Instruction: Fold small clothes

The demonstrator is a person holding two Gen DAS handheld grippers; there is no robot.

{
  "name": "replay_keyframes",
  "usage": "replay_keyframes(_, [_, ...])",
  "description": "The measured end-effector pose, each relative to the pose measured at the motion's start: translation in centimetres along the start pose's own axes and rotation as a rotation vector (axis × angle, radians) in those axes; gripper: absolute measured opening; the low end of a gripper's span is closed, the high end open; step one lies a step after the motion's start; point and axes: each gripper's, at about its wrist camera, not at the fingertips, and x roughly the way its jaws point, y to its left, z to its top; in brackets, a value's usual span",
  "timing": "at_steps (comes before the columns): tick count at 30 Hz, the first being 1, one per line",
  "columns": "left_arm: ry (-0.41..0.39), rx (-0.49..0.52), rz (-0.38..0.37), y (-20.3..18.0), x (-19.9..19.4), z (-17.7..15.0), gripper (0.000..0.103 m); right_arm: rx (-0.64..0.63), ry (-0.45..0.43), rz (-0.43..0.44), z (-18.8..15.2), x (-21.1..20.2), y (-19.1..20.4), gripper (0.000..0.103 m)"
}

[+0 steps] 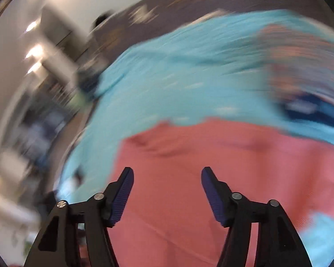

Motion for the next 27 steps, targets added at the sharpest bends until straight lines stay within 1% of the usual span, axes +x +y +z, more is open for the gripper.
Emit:
replay_keyframes(1, [-0.006,-0.025,0.005,0.4,0.4,0.2,0.066,-0.012,0.041,0.04,1.4,2.0,1.0,0.068])
replay_keyframes(3, [-0.023,-0.078,0.0,1.4,0.9,0.6,0.066,-0.023,0.136,0.112,4.2,6.9,3.0,0.069])
replay_keyframes(5, [-0.052,-0.117,-0.038,2.1,1.0,0.7,0.068,-0.038,0.203,0.138,5.9,10.8,4.3,0.069])
replay_keyframes(7, [-0.085,-0.134,-0.081,2.7,0.9,0.4,0.072,-0.074,0.3,0.141,7.1,15.2,5.3,0.069])
replay_keyframes(10, [-0.116,-0.124,-0.105,3.1,1.2,0.2,0.072,-0.113,0.451,0.14,7.3,20.4,5.9,0.069])
replay_keyframes(11, [-0.12,-0.124,-0.109,3.1,1.3,0.3,0.072,-0.128,0.483,0.146,7.2,21.3,6.3,0.069])
replay_keyframes(14, [-0.136,-0.126,-0.118,3.1,1.5,0.5,0.072,-0.216,0.615,0.178,6.3,24.3,7.5,0.069])
replay_keyframes(15, [-0.141,-0.127,-0.121,3.1,1.5,0.3,0.072,-0.243,0.667,0.194,6.1,25.3,8.0,0.071])
replay_keyframes(16, [-0.151,-0.127,-0.125,3.0,1.4,0.1,0.072,-0.267,0.696,0.207,5.8,26.0,8.6,0.075])
replay_keyframes(17, [-0.16,-0.124,-0.129,3.0,1.2,0.0,0.072,-0.28,0.702,0.223,5.9,26.5,9.2,0.076])
replay_keyframes(18, [-0.17,-0.122,-0.131,3.0,1.0,-0.1,0.072,-0.271,0.689,0.271,6.1,26.5,9.8,0.076])
replay_keyframes(20, [-0.195,-0.123,-0.118,3.2,0.3,-0.3,0.072,-0.238,0.65,0.346,6.9,26.7,10.5,0.076])
replay_keyframes(21, [-0.21,-0.128,-0.107,3.3,0.0,-0.5,0.072,-0.234,0.626,0.369,7.6,26.8,10.8,0.076])
replay_keyframes(23, [-0.243,-0.151,-0.096,3.6,-0.7,-0.9,0.072,-0.225,0.607,0.367,8.1,27.4,11.3,0.076])
replay_keyframes(25, [-0.256,-0.172,-0.085,3.7,-1.1,-1.3,0.072,-0.182,0.577,0.358,8.6,27.5,10.5,0.076])
replay_keyframes(27, [-0.255,-0.18,-0.059,3.6,-1.4,-1.6,0.072,-0.143,0.531,0.344,9.0,27.1,9.7,0.076])
